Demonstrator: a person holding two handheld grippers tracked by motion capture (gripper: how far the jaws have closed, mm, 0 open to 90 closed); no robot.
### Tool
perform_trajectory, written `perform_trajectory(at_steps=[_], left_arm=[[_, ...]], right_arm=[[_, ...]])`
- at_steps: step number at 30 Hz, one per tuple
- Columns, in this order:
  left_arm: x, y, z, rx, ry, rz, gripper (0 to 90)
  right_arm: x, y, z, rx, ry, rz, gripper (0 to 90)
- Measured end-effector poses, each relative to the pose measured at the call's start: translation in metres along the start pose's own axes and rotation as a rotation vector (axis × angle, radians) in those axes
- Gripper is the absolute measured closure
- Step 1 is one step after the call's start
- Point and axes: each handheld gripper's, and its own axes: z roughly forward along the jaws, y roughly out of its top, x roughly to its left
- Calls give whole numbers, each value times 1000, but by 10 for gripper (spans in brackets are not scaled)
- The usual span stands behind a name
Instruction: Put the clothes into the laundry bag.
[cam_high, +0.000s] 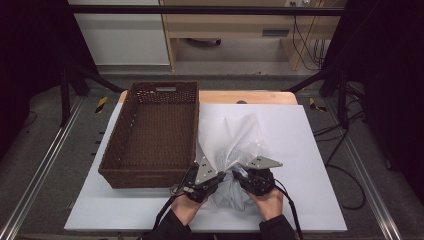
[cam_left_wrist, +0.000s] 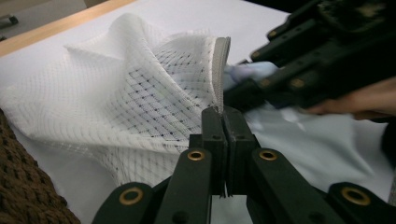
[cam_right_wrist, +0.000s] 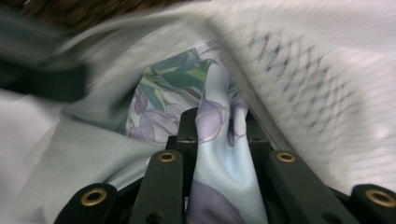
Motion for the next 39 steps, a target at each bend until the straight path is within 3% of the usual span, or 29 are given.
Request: perform_trajectory(at_steps=[3,6,10,16,20,22,25,27,32,34,39], left_arm=[[1,0,-2,0,-8,-10,880],[-1,-3,2,27,-12,-1,880],[-2,-10,14,65,-5,11,879],[2,-18,26,99,7,0,880],[4,-18,26,92,12,-4,879],[4,-19,26,94,12,-7,879],[3,-19,25,95,17,1,879],[2,-18,24,89,19,6,879],[3,-14,21,74,4,-15,879],[2,-12,19,65,-4,-17,880],[-1,-1,8,28,-12,-5,881]], right_arm=[[-10,3,7,2,-69,60,747],[-16,0,18,23,-142,61,721],[-17,-1,16,4,-129,41,539],[-11,-8,-17,-55,-43,3,286],[-11,-19,-41,-73,-20,-20,237],[-16,-28,-46,-66,-19,-9,267],[-22,-40,-42,-45,22,27,334],[-23,-44,-37,-23,67,37,442],[-20,-38,-27,-15,52,5,737],[-15,-34,-28,-27,41,-20,780],[0,-16,-23,-47,33,-80,792]])
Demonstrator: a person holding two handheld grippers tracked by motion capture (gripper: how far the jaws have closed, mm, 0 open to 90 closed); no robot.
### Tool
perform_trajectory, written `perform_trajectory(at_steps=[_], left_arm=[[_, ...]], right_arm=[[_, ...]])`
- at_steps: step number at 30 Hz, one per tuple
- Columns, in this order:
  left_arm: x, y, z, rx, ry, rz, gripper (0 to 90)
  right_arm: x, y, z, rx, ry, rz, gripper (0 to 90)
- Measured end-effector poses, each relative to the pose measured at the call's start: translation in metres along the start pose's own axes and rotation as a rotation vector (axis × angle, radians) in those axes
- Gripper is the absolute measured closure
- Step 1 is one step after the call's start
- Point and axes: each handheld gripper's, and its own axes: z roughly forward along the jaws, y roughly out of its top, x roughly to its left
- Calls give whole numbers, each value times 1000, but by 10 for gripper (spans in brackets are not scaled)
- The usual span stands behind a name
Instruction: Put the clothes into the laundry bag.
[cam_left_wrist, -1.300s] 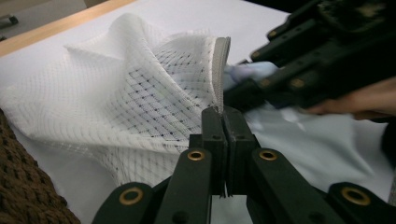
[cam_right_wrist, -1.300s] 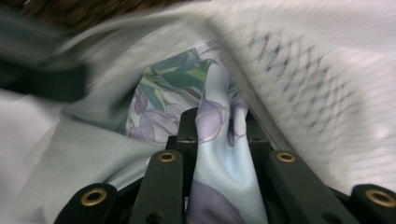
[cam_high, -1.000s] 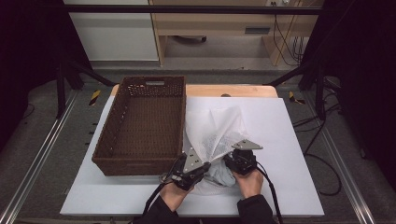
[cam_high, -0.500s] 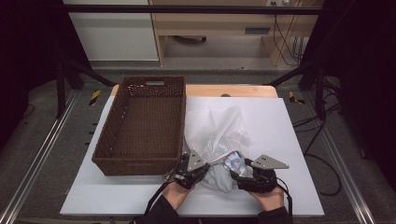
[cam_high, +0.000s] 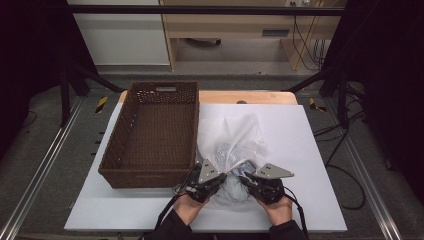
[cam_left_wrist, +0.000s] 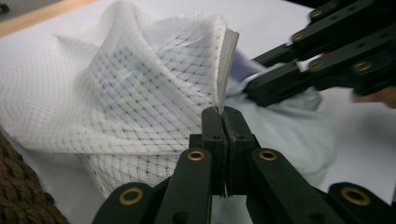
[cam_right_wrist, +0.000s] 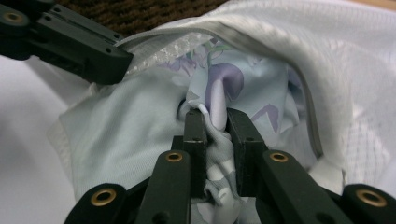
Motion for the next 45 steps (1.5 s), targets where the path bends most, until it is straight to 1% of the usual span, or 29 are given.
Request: perform_trajectory(at_steps=[1,3,4,5,6,8,10,11,13,14,15,16,18,19,21,23,26,27,29,31,32,33,36,39,40,41,42,44,45], left_arm=[[0,1,-1,-5,-9,3,881],[0,0,-2,2,-8,9,881],[0,-1,-2,8,-12,9,881],[0,-2,-1,15,-14,8,881],[0,-5,-1,23,-11,10,881],[-1,-9,0,37,-7,18,881],[1,-11,1,43,-4,17,881],[2,-12,2,46,-7,11,881],[2,-14,6,54,-6,10,880],[2,-15,8,57,-4,9,880],[2,-16,10,65,0,9,880],[3,-18,12,73,1,6,880],[3,-19,15,77,4,5,880],[4,-18,15,77,6,4,880],[5,-18,16,72,8,-4,880],[5,-18,16,72,7,-7,880],[5,-19,17,77,13,-12,880],[5,-19,17,72,12,-13,880],[4,-17,15,61,14,-11,880],[4,-14,12,49,8,-12,880],[3,-12,9,40,7,-11,880],[3,-11,8,35,4,-12,880],[2,-9,3,24,2,-11,880],[2,-7,-2,12,1,-6,880],[2,-6,-3,9,-2,-7,880],[2,-6,-4,7,-6,-11,880],[2,-5,-4,5,-9,-11,880],[1,-6,-3,14,-11,-6,880],[1,-7,-1,22,-12,-5,880]], right_arm=[[0,3,3,-4,-7,2,792],[-3,8,13,1,-22,24,793],[-5,10,22,18,-60,33,794],[-9,11,29,29,-105,20,796],[-11,10,34,33,-134,23,796],[-21,8,43,25,-195,69,799],[-25,7,43,15,-214,89,791],[-25,7,42,14,-204,91,770],[-24,8,37,16,-177,71,653],[-24,9,33,19,-147,63,580],[-23,9,28,18,-117,60,534],[-23,10,23,19,-88,55,498],[-22,9,13,13,-26,72,422],[-21,8,10,13,-6,71,395],[-16,7,0,13,21,39,344],[-12,3,-5,10,51,33,288],[-4,-3,-4,16,54,28,244],[-1,-6,0,23,49,35,238],[4,-9,13,58,26,15,224],[8,-12,25,83,-42,-29,285],[9,-11,28,82,-60,-37,322],[10,-9,31,79,-84,-35,415],[10,-2,32,66,-145,-41,625],[11,5,36,37,-223,-26,676],[9,8,38,15,-263,-22,681],[6,10,40,4,-274,-9,682],[2,11,42,-5,-288,16,681],[-6,12,48,-7,-301,47,677],[-11,11,51,-1,-300,74,670]])
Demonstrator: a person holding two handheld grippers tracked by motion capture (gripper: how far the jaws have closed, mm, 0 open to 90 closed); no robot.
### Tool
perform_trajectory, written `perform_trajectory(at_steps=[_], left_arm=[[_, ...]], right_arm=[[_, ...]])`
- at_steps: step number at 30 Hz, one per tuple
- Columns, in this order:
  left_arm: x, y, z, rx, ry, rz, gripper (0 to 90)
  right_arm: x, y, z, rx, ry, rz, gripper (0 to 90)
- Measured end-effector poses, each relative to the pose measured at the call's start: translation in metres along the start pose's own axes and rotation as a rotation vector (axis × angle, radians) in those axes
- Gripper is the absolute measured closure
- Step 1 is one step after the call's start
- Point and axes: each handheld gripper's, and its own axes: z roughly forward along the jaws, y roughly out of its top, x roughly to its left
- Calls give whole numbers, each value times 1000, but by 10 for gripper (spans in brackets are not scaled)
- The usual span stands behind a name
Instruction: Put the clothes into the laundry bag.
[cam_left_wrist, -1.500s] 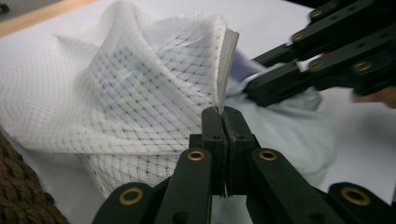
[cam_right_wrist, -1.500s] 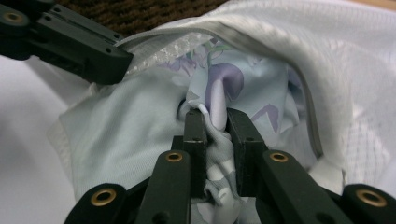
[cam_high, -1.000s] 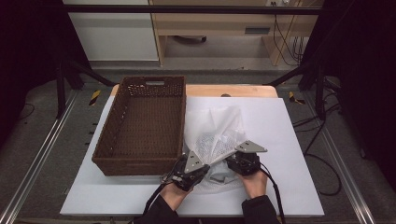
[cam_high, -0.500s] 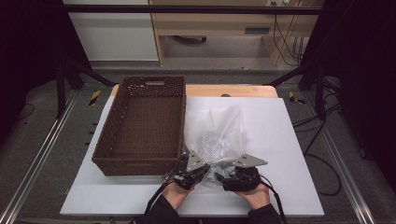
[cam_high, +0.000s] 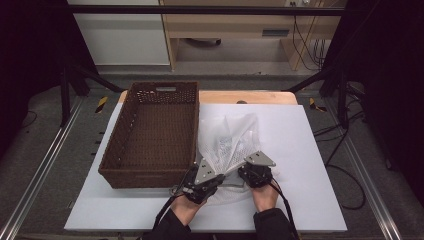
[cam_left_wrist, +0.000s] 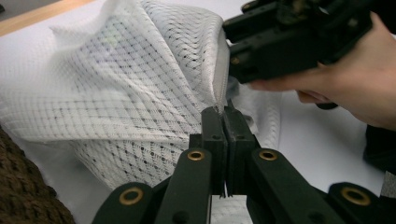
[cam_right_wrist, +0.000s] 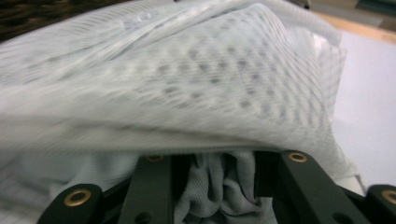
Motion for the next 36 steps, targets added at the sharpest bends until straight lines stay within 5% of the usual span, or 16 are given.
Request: perform_trajectory(at_steps=[4,11,19,28,36], left_arm=[[-1,-6,11,37,7,5,880],[7,-13,26,62,4,-29,880],[9,-12,21,33,17,-34,880],[7,-8,17,18,17,-29,880],[9,-5,12,5,13,-30,880]], right_arm=[[-2,0,2,11,22,13,557],[-10,-6,-20,51,138,-3,175],[-11,-24,-42,95,188,-39,157],[-17,-33,-47,40,179,-54,580],[-11,-22,-34,30,230,-13,821]])
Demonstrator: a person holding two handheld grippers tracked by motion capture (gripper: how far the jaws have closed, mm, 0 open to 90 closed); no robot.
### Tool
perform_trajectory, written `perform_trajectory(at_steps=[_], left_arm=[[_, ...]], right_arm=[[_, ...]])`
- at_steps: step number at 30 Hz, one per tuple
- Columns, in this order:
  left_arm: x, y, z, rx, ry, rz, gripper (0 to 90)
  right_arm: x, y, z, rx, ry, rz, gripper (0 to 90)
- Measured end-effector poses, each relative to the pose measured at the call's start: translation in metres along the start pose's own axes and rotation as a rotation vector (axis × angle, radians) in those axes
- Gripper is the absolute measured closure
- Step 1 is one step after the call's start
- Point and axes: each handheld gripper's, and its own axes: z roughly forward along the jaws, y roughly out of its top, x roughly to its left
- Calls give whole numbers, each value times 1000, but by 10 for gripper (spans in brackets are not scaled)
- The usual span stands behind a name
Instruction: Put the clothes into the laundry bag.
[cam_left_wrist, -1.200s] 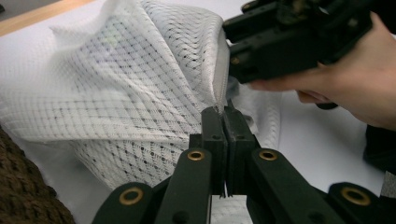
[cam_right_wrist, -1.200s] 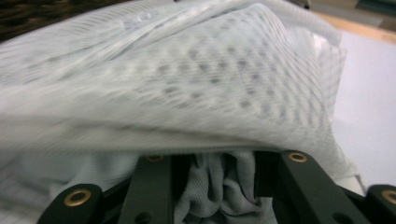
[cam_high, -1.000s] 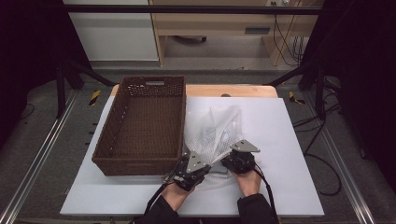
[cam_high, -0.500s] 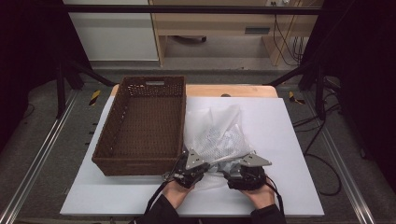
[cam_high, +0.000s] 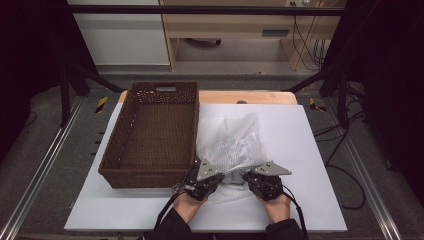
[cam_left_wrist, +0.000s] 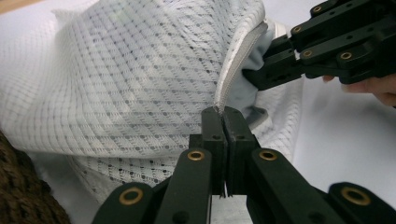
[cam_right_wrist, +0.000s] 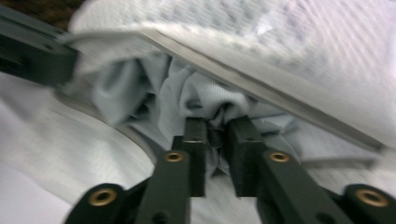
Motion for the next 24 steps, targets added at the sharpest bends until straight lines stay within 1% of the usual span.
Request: perform_trajectory(at_steps=[2,3,4,6,7,9,10,11,13,15,16,18,19,21,22,23,24], left_arm=[[1,3,-3,-9,-6,2,880],[1,4,-5,-13,-9,3,880],[2,5,-7,-15,-10,3,881],[3,5,-10,-15,-11,2,880],[3,5,-10,-16,-13,1,881],[2,4,-10,-8,-11,6,881],[2,3,-10,-5,-12,9,881],[2,2,-10,-1,-11,10,880],[2,1,-8,3,-16,5,880],[2,0,-5,10,-20,3,880],[2,-1,-4,13,-17,5,880],[1,-2,-2,19,-15,5,880],[1,-2,-2,19,-12,7,880],[1,-2,-2,16,-9,9,880],[1,-2,-2,14,-11,5,880],[2,-2,-2,11,-12,2,880],[3,-2,-2,7,-11,-5,880]], right_arm=[[5,7,3,-7,8,-17,831],[7,10,5,-5,9,-10,832],[8,13,9,-8,8,-14,833],[7,18,18,-6,-16,-4,835],[6,20,24,-10,-43,3,836],[3,22,31,-13,-79,19,839],[0,21,37,-21,-110,18,840],[-2,21,40,-20,-123,27,841],[-8,19,46,-28,-165,42,842],[-12,18,49,-36,-176,57,841],[-13,19,49,-41,-184,55,840],[-12,19,48,-40,-184,50,823],[-12,19,46,-40,-183,46,789],[-11,19,38,-38,-177,37,648],[-10,18,31,-47,-174,24,561],[-9,18,25,-49,-164,21,502],[-9,18,20,-55,-152,20,483]])
